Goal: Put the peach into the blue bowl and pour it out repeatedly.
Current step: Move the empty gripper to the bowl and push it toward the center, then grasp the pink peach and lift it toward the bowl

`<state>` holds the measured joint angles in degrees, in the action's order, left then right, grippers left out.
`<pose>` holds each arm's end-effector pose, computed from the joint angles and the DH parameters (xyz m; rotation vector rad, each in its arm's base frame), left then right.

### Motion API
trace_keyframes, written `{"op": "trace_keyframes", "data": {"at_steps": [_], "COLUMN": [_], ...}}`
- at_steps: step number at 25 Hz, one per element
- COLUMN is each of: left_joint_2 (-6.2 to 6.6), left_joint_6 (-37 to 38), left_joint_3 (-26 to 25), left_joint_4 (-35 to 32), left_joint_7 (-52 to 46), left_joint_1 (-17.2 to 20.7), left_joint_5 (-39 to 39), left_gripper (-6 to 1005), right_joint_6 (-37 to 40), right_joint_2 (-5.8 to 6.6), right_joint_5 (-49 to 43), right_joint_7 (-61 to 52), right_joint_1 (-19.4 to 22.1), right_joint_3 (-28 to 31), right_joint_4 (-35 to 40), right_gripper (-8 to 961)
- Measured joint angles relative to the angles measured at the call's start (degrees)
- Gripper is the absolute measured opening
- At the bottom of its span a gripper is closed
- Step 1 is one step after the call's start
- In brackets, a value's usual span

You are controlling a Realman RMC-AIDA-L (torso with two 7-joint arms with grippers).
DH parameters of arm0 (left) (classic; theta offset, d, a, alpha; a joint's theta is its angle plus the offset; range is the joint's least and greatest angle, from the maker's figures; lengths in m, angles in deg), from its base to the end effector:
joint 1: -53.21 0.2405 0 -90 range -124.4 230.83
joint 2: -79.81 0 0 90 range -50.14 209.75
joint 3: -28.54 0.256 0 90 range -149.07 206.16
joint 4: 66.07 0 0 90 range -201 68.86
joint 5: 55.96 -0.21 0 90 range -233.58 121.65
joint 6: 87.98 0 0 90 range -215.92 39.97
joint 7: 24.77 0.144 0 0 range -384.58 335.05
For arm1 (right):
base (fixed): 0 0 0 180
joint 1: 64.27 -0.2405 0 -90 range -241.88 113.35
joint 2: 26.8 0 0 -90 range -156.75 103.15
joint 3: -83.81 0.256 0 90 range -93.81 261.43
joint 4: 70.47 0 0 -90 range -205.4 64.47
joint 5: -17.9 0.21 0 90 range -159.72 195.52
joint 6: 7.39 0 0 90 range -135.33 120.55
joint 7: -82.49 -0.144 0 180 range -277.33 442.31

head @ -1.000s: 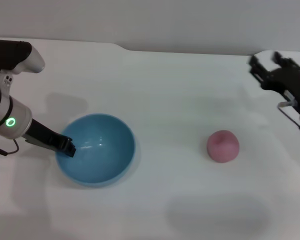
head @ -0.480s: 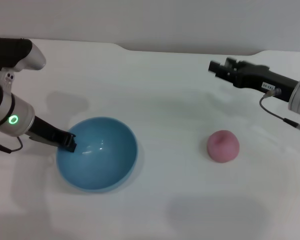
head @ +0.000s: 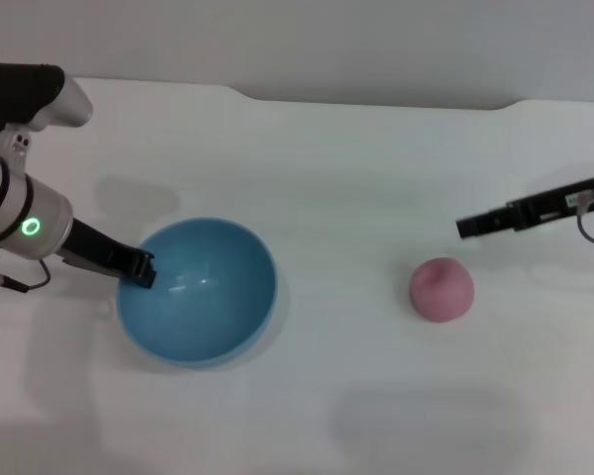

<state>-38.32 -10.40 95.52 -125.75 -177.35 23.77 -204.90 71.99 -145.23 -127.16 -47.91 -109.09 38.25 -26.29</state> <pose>-0.2856 0.3493 0.0053 -2.2262 -1.5165 0.3249 0.2346 0.3953 -0.0013 -2.5315 1.3293 -0.0158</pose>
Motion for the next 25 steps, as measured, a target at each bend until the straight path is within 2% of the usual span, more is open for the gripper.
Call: {"op": "trace_keyframes", "data": {"at_steps": [5, 11, 12, 18, 22, 25], "left_joint_2": [0.0, 0.03, 0.0, -0.05, -0.02, 0.01], "left_joint_6": [-0.2, -0.8, -0.8, -1.9, -2.4, -2.7], "left_joint_3": [0.0, 0.0, 0.0, 0.0, 0.0, 0.0], "left_joint_4": [-0.4, -0.4, -0.4, -0.6, -0.6, -0.6], "left_joint_7": [0.1, 0.4, 0.4, 0.5, 0.6, 0.6], "left_joint_1": [-0.2, -0.9, -1.0, -1.4, -1.5, -1.5], "left_joint_5": [1.3, 2.2, 2.2, 3.6, 4.4, 4.4], "left_gripper": [-2, -2, -2, -1, -1, -2], "right_joint_6": [1.0, -0.8, -2.3, -7.8, -12.2, -14.0], "right_joint_2": [-0.07, -0.47, -0.5, -0.53, -0.54, -0.56], "right_joint_5": [-4.4, -4.0, -2.2, -0.3, 0.9, 5.2], "right_joint_7": [-3.2, -4.0, -3.7, -3.7, -3.3, -0.6], "right_joint_1": [-0.8, -0.6, -0.9, -1.2, -1.5, -1.0], "right_joint_3": [-0.7, -3.7, -5.0, -10.1, -11.3, -11.9], "right_joint_4": [-0.8, -4.2, -6.6, -10.3, -12.8, -13.6], "right_gripper": [620, 611, 609, 599, 592, 587]}}
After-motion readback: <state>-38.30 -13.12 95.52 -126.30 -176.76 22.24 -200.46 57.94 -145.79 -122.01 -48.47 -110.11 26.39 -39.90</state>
